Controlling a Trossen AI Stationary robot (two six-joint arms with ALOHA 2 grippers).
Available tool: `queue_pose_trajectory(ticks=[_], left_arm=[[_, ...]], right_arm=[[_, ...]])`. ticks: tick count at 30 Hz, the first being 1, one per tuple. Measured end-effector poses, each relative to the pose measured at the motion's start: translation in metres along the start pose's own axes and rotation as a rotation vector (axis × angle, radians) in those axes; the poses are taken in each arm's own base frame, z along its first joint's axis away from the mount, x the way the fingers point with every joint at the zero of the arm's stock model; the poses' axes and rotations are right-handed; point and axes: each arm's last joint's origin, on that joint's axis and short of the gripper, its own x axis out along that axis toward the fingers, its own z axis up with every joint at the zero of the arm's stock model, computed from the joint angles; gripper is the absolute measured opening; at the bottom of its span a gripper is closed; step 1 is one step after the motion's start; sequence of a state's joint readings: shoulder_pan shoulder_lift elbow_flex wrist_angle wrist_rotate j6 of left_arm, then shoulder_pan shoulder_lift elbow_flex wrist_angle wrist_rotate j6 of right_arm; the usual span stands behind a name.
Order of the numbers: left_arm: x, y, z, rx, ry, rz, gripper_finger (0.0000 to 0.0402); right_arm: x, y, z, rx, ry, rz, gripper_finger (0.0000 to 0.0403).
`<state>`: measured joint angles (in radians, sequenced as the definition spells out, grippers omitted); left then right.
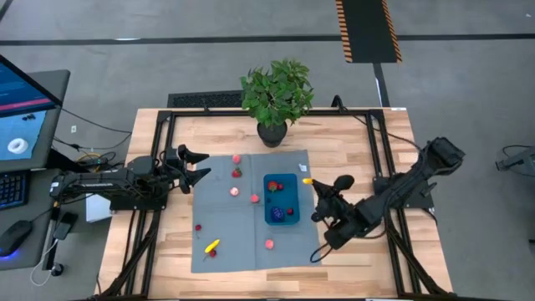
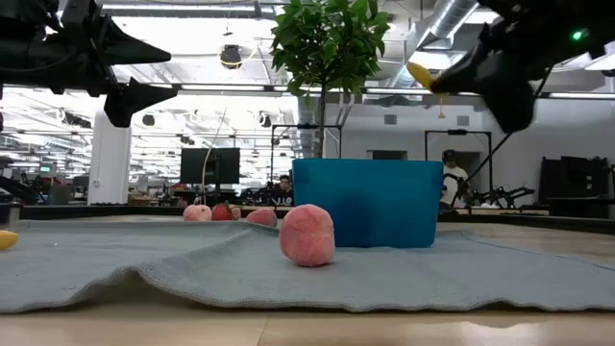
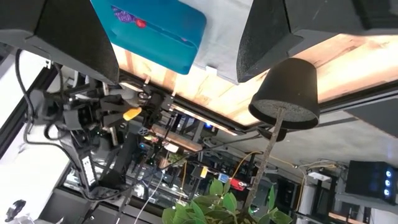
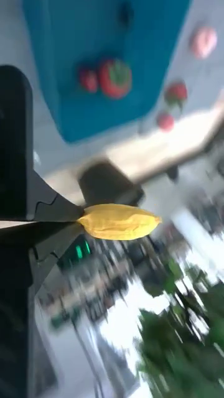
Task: Pick and placing Produce into tupperware
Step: Put the top corn into the bin
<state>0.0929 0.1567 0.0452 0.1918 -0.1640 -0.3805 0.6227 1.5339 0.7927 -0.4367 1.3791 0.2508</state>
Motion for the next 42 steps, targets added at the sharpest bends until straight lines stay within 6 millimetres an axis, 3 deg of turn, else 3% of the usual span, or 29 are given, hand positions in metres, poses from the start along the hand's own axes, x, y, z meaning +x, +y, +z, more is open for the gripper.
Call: queue_pose_trajectory(ticks=[4,10,13,17,20,23,31,42], left_arm=[[0.000,0.000,0.000,0.000,0.000,0.000,0.0316],[0.000,0.000,0.000,0.001,0.003,0.001,0.0316],[0.000,0.000,0.000,0.001,0.003,0.001,0.0316],[0.000,0.000,0.000,0.001,0.002,0.001,0.0316],[0.000,0.000,0.000,0.001,0.001,0.001,0.0316],[0.000,0.000,0.000,-0.001,0.002,-0.001,0.0316],[0.000,0.000,0.000,-0.013,0.002,-0.001,0.0316],[0.000,0.000,0.000,-0.027,-0.001,-0.002,0.0316]], right_arm=[[0.004,0.024,0.007,-0.146,-0.035,-0.178,0.0023],[0.014,0.057,0.022,-0.314,-0.006,-0.199,0.0017],[0.015,0.064,0.030,-0.325,-0.005,-0.199,0.0020],[0.012,0.058,0.040,-0.256,-0.017,-0.193,0.0027],[0.006,0.036,0.049,-0.105,-0.036,-0.185,0.0022],[-0.001,0.009,0.052,0.039,-0.041,-0.072,0.0017],[-0.009,-0.070,0.042,0.310,0.054,0.205,0.0023],[-0.011,-0.152,0.028,0.640,0.103,0.774,0.0023]])
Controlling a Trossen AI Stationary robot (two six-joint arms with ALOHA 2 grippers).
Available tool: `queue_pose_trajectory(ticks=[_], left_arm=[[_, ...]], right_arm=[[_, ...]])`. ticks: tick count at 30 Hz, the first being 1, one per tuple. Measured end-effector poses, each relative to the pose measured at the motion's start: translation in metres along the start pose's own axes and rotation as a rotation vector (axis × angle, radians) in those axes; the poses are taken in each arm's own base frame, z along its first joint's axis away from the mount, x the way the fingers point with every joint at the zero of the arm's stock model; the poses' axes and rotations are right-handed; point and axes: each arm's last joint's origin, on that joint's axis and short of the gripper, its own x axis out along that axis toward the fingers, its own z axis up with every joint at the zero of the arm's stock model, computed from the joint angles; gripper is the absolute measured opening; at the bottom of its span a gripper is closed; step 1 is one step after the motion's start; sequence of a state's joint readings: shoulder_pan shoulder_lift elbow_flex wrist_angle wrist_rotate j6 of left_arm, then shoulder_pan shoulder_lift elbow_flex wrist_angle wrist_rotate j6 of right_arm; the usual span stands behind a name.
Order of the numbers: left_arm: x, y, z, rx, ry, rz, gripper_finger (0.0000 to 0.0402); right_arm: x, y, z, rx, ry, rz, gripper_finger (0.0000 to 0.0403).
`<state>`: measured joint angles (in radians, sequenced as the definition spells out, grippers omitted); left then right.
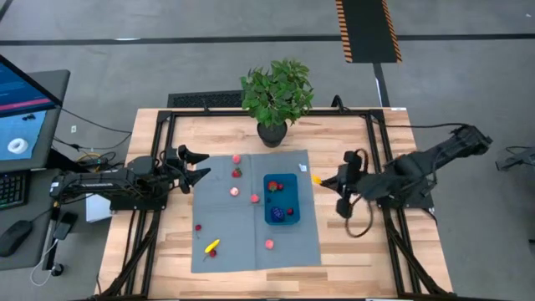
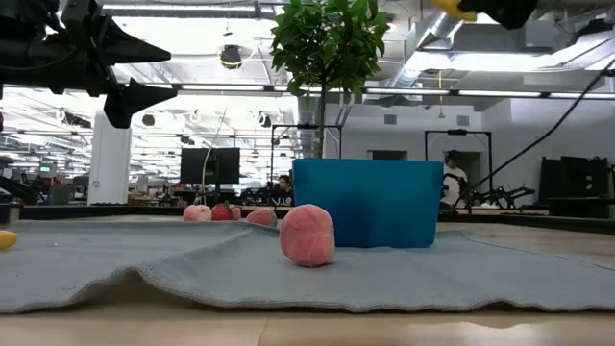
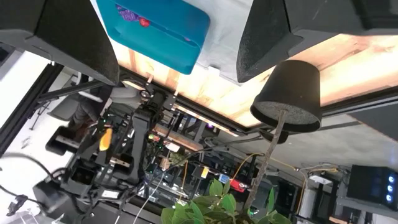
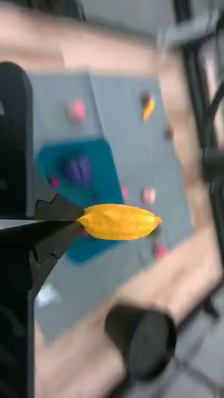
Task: Pick and placing Produce into tupperware
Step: Put the top corn into the bin
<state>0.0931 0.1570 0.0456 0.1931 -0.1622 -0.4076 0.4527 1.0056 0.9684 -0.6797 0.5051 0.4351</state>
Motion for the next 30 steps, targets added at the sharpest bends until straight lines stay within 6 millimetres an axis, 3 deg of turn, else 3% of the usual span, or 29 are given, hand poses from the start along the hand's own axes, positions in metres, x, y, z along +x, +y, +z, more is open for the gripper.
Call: queue_pose_trajectory(ticks=[4,9,15,22,30], left_arm=[[0.000,0.000,0.000,0.000,0.000,0.000,0.0316],[0.000,0.000,0.000,0.000,0.000,0.000,0.0316],[0.000,0.000,0.000,0.001,0.000,0.000,0.0316],[0.000,0.000,0.000,0.001,0.000,0.001,0.0316],[0.000,0.000,0.000,0.001,-0.001,0.003,0.0316]], right_arm=[[-0.006,-0.012,-0.001,-0.042,-0.062,0.212,0.0018],[-0.007,-0.034,-0.010,-0.066,-0.189,0.332,0.0018],[0.004,-0.057,-0.033,-0.033,-0.267,0.535,0.0018],[0.022,-0.062,-0.053,-0.050,-0.368,0.964,0.0025],[0.046,-0.074,-0.057,-0.008,-0.352,0.865,0.0014]])
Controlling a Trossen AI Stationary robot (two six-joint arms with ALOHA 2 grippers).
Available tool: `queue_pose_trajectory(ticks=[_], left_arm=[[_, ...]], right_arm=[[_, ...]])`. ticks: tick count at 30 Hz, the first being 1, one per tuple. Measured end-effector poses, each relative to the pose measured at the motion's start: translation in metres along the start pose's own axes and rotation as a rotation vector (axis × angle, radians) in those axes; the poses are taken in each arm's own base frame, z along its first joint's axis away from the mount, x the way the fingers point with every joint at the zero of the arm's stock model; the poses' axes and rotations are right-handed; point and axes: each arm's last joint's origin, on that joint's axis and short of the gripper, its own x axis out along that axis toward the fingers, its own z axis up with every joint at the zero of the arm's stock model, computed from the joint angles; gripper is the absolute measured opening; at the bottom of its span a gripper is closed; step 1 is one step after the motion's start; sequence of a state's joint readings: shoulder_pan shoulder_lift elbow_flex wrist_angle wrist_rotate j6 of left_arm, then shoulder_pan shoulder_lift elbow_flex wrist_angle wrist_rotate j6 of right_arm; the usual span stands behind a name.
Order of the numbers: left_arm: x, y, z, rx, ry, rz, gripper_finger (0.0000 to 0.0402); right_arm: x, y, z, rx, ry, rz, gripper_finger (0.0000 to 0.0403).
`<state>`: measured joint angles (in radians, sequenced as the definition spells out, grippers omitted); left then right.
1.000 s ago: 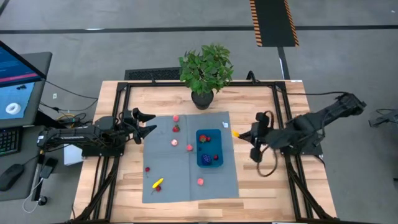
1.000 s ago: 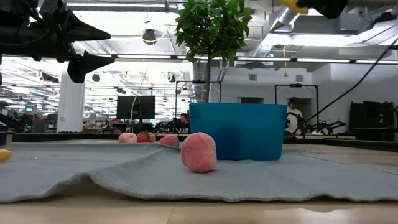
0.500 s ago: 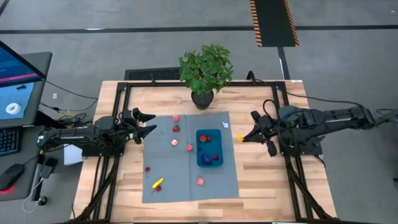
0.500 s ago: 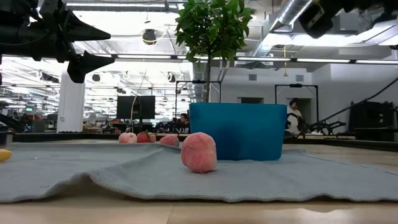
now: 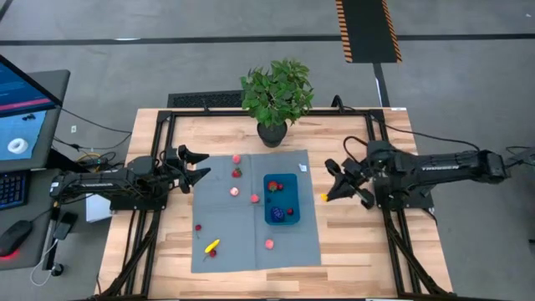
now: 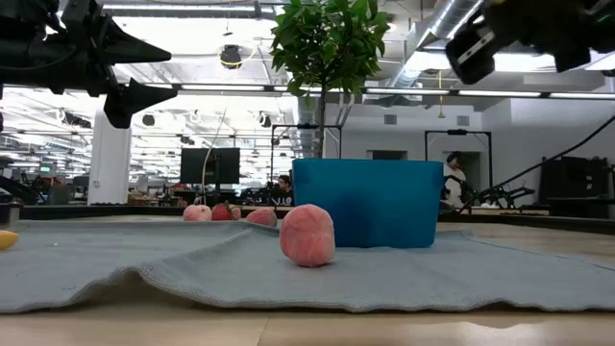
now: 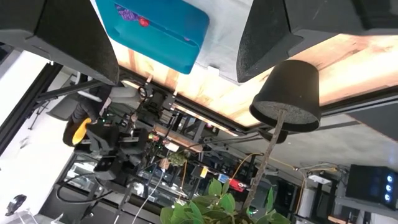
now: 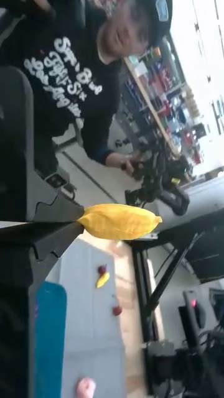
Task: Pick and placing Produce into tupperware
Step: Put the top corn into the bin
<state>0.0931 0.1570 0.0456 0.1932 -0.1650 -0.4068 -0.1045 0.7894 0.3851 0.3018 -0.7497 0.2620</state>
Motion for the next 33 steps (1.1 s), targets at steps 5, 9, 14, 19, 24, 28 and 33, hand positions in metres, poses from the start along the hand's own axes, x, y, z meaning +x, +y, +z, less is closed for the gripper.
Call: queue_pose_trajectory(ticks=[5,9,14,19,24,28,33], left_arm=[[0.000,0.000,0.000,0.023,0.000,0.000,0.0316],[0.000,0.000,0.000,0.042,0.001,0.000,0.0316],[0.000,0.000,0.000,0.054,0.001,0.000,0.0316],[0.000,0.000,0.000,0.056,0.001,-0.001,0.0316],[0.000,0.000,-0.002,0.059,0.030,-0.009,0.0316],[0.000,0.002,-0.005,0.060,0.056,0.002,0.0316],[0.000,0.001,-0.005,0.055,0.058,0.000,0.0316]], right_arm=[[0.011,-0.021,-0.004,0.001,-0.007,-0.237,0.0023],[0.021,-0.037,-0.008,0.002,0.046,-0.395,0.0019],[0.036,-0.057,-0.013,0.056,0.137,-0.509,0.0026],[0.057,-0.071,-0.022,0.096,0.240,-0.519,0.0031],[0.088,-0.074,-0.032,0.079,0.328,-0.496,0.0031],[0.107,-0.078,-0.032,0.076,0.359,-0.488,0.0052],[0.116,-0.089,-0.032,0.096,0.463,-0.611,0.0097]])
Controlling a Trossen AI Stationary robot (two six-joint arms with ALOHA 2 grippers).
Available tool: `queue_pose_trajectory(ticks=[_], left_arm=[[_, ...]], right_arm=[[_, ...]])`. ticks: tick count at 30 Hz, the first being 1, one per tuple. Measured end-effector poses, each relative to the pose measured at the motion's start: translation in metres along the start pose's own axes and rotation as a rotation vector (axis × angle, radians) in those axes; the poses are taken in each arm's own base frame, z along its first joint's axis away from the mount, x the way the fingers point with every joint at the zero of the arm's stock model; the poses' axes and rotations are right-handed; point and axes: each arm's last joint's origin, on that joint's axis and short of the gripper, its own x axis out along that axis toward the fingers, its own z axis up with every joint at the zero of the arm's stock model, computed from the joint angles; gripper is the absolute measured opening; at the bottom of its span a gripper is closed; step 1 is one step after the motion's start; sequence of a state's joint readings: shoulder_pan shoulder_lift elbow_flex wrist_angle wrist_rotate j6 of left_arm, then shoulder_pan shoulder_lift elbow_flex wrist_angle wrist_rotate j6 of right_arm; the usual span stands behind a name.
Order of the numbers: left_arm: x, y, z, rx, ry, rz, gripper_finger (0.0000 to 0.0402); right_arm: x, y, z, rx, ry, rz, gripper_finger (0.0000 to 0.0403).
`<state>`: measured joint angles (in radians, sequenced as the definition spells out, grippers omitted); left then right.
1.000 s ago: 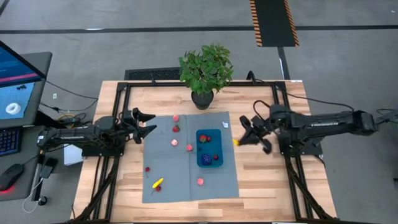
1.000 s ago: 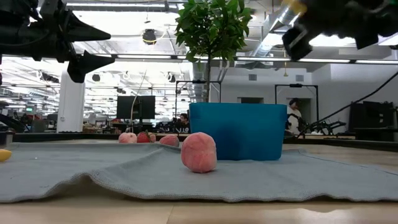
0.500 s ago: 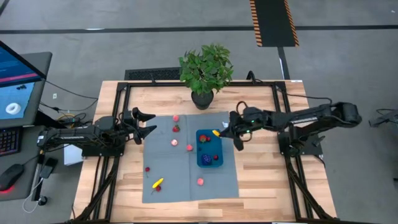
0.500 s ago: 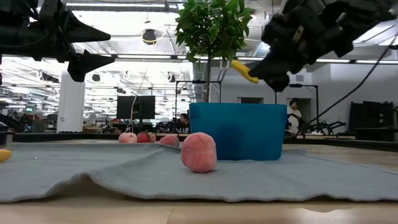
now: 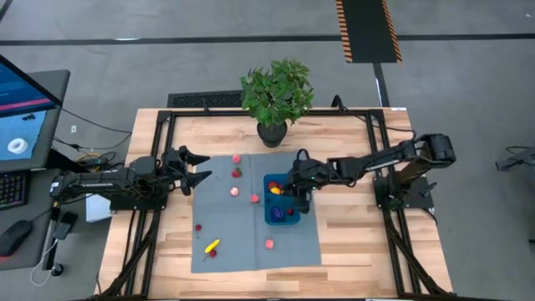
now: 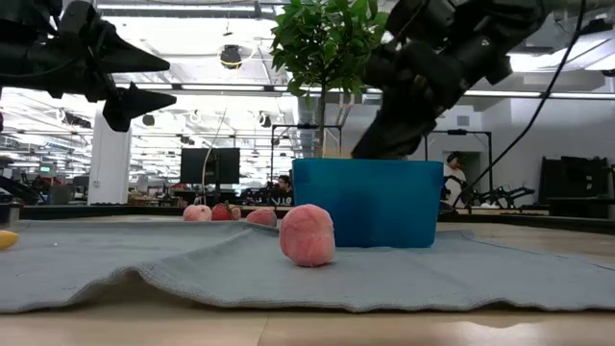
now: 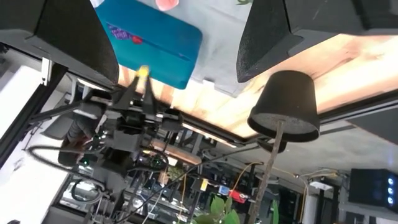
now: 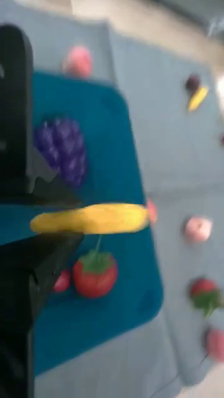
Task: Pick and placing Produce into tupperware
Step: Put the top corn into the bin, then put the peach into the bin
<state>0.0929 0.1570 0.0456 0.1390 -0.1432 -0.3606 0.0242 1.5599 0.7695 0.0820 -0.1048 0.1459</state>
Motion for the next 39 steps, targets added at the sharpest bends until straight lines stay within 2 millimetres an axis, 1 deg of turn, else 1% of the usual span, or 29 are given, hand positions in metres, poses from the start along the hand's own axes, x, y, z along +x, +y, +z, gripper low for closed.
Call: queue_pose_trajectory(ticks=[4,7,10,13,17,21,26,28,31,33,36,39], left_arm=[[0.000,0.000,0.000,0.000,0.003,0.001,0.0316],[0.000,0.001,-0.001,0.001,0.015,0.005,0.0316],[0.000,0.001,-0.001,0.004,0.013,0.006,0.0316],[0.000,0.000,-0.001,0.009,0.009,0.004,0.0316],[0.000,0.000,-0.001,0.010,0.010,0.005,0.0316],[0.000,0.001,-0.001,0.010,0.015,0.007,0.0316],[0.000,0.001,-0.003,-0.001,0.039,-0.006,0.0316],[0.000,-0.001,0.000,0.000,0.010,-0.021,0.0316],[0.000,-0.002,0.003,-0.091,-0.026,-0.043,0.0316],[0.000,-0.003,0.006,-0.105,-0.050,-0.049,0.0316],[0.000,-0.003,0.006,-0.085,-0.056,-0.044,0.0316],[0.000,-0.004,0.006,-0.044,-0.044,-0.090,0.0316]], right_arm=[[0.003,-0.001,0.005,-0.019,0.015,-0.034,0.0139],[0.001,0.001,0.008,-0.054,0.004,-0.030,0.0167],[-0.009,0.005,0.014,-0.106,-0.029,-0.021,0.0186],[-0.023,0.008,0.019,-0.127,-0.047,-0.020,0.0193],[-0.045,0.011,0.028,-0.163,-0.106,-0.042,0.0188],[-0.061,0.020,0.034,-0.188,-0.168,-0.016,0.0178],[-0.073,0.034,0.031,-0.266,-0.159,0.022,0.0167],[-0.078,0.038,0.030,-0.277,-0.157,0.035,0.0162],[-0.089,0.041,0.032,-0.295,-0.184,0.068,0.0155],[-0.097,0.043,0.032,-0.318,-0.219,0.128,0.0150],[-0.111,0.041,0.026,-0.344,-0.262,0.204,0.0141],[-0.126,0.030,0.015,-0.326,-0.304,0.178,0.0132]])
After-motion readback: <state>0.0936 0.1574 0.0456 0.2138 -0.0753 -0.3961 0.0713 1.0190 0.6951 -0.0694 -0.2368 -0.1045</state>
